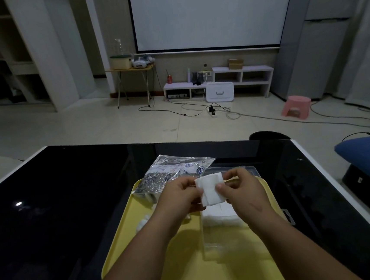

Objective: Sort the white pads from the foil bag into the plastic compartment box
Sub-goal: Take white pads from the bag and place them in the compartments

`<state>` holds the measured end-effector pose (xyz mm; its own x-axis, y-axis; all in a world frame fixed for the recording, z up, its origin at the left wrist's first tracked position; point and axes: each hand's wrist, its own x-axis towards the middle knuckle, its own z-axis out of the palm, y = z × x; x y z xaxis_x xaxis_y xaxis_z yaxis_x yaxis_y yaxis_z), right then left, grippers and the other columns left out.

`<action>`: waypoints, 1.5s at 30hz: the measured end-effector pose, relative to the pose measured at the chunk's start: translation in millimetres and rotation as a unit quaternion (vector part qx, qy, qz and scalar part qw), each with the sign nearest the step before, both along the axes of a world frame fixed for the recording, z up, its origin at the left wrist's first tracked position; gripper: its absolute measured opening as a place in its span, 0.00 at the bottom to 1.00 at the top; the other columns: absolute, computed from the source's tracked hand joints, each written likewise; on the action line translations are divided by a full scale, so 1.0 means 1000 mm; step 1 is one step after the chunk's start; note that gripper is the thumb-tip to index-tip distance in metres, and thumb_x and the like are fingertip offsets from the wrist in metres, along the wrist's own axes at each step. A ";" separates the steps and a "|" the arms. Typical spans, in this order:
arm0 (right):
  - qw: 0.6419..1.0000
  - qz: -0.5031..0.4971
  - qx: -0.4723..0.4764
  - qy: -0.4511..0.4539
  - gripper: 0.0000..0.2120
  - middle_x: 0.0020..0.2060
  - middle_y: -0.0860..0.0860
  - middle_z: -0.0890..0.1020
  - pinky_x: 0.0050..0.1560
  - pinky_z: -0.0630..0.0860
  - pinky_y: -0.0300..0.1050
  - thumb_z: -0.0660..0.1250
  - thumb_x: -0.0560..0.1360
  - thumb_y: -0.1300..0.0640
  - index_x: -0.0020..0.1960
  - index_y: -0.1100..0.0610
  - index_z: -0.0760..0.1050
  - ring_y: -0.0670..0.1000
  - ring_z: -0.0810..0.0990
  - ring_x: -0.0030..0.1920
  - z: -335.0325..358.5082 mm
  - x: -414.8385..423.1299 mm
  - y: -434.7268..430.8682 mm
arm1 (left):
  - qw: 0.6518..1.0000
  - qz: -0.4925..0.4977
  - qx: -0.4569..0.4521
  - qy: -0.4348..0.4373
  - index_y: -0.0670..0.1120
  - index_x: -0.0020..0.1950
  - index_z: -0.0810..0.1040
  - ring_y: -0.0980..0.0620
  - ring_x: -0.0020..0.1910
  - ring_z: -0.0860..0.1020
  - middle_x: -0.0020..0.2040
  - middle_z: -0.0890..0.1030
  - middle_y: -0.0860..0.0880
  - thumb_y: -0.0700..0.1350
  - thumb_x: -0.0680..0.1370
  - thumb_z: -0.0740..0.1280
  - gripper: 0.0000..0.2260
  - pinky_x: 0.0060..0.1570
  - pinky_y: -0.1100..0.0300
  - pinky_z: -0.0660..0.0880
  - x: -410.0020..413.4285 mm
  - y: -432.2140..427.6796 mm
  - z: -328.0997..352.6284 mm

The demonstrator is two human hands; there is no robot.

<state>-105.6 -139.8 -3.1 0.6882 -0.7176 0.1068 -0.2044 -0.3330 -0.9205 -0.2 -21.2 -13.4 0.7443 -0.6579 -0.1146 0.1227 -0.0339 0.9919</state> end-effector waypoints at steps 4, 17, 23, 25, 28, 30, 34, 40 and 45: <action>1.000 0.022 -0.008 -0.004 0.08 0.42 0.51 0.82 0.46 0.80 0.55 0.73 0.72 0.57 0.46 0.53 0.75 0.52 0.82 0.44 0.000 -0.001 0.003 | 1.000 -0.006 -0.003 -0.005 0.39 0.50 0.80 0.45 0.40 0.84 0.41 0.84 0.42 0.33 0.76 0.66 0.06 0.40 0.54 0.80 0.002 0.000 -0.006; 0.996 0.089 -0.016 0.016 0.22 0.49 0.42 0.77 0.39 0.78 0.40 0.73 0.73 0.55 0.62 0.40 0.70 0.45 0.80 0.44 0.002 -0.003 0.009 | 1.000 0.001 0.000 -0.021 0.39 0.50 0.80 0.44 0.42 0.83 0.42 0.83 0.41 0.33 0.75 0.69 0.06 0.45 0.48 0.83 0.002 0.003 -0.002; 0.995 0.095 -0.026 0.031 0.15 0.48 0.42 0.76 0.41 0.82 0.43 0.73 0.72 0.58 0.51 0.42 0.72 0.45 0.81 0.43 0.001 -0.001 0.009 | 0.999 0.006 0.028 -0.042 0.39 0.49 0.79 0.46 0.39 0.81 0.40 0.80 0.43 0.31 0.74 0.66 0.07 0.37 0.57 0.80 0.002 0.003 -0.003; 0.996 0.084 -0.024 0.029 0.12 0.47 0.47 0.79 0.39 0.81 0.44 0.73 0.72 0.58 0.48 0.46 0.73 0.47 0.82 0.42 0.001 0.000 0.008 | 0.999 0.005 0.035 -0.041 0.40 0.48 0.79 0.47 0.37 0.81 0.39 0.80 0.43 0.31 0.74 0.65 0.07 0.34 0.59 0.78 0.002 0.002 -0.004; 0.997 0.074 -0.008 0.012 0.06 0.41 0.56 0.82 0.39 0.78 0.50 0.72 0.73 0.58 0.45 0.53 0.76 0.51 0.82 0.41 0.003 -0.002 0.007 | 0.999 0.006 0.028 -0.029 0.40 0.49 0.79 0.47 0.38 0.81 0.39 0.81 0.43 0.31 0.74 0.65 0.08 0.34 0.60 0.77 0.002 0.001 -0.005; 0.998 0.065 0.020 -0.017 0.03 0.41 0.59 0.82 0.40 0.75 0.50 0.71 0.73 0.59 0.44 0.55 0.77 0.53 0.80 0.41 0.005 -0.003 0.004 | 0.999 0.013 0.021 -0.022 0.39 0.48 0.79 0.46 0.38 0.82 0.39 0.82 0.42 0.30 0.74 0.65 0.08 0.35 0.58 0.79 0.002 0.001 -0.005; 0.992 0.009 0.084 -0.093 0.04 0.40 0.56 0.80 0.42 0.72 0.47 0.68 0.75 0.64 0.42 0.60 0.74 0.53 0.75 0.41 0.008 -0.004 -0.007 | 0.999 0.032 0.023 -0.017 0.40 0.46 0.79 0.44 0.39 0.82 0.41 0.83 0.40 0.31 0.74 0.66 0.07 0.42 0.48 0.81 0.005 0.001 -0.008; 0.982 -0.025 0.155 -0.105 0.05 0.41 0.56 0.82 0.40 0.79 0.50 0.70 0.74 0.65 0.50 0.59 0.77 0.55 0.81 0.42 0.006 -0.005 -0.016 | 0.999 0.038 0.028 -0.017 0.42 0.45 0.79 0.43 0.40 0.82 0.44 0.83 0.39 0.32 0.75 0.67 0.05 0.36 0.53 0.81 0.003 0.001 -0.007; 0.988 0.026 0.133 -0.073 0.05 0.37 0.54 0.82 0.35 0.80 0.42 0.74 0.71 0.64 0.44 0.61 0.78 0.49 0.82 0.36 0.004 -0.005 -0.006 | 1.000 0.018 0.002 0.015 0.41 0.47 0.78 0.43 0.41 0.83 0.46 0.83 0.37 0.32 0.75 0.68 0.05 0.35 0.57 0.79 0.001 -0.001 -0.007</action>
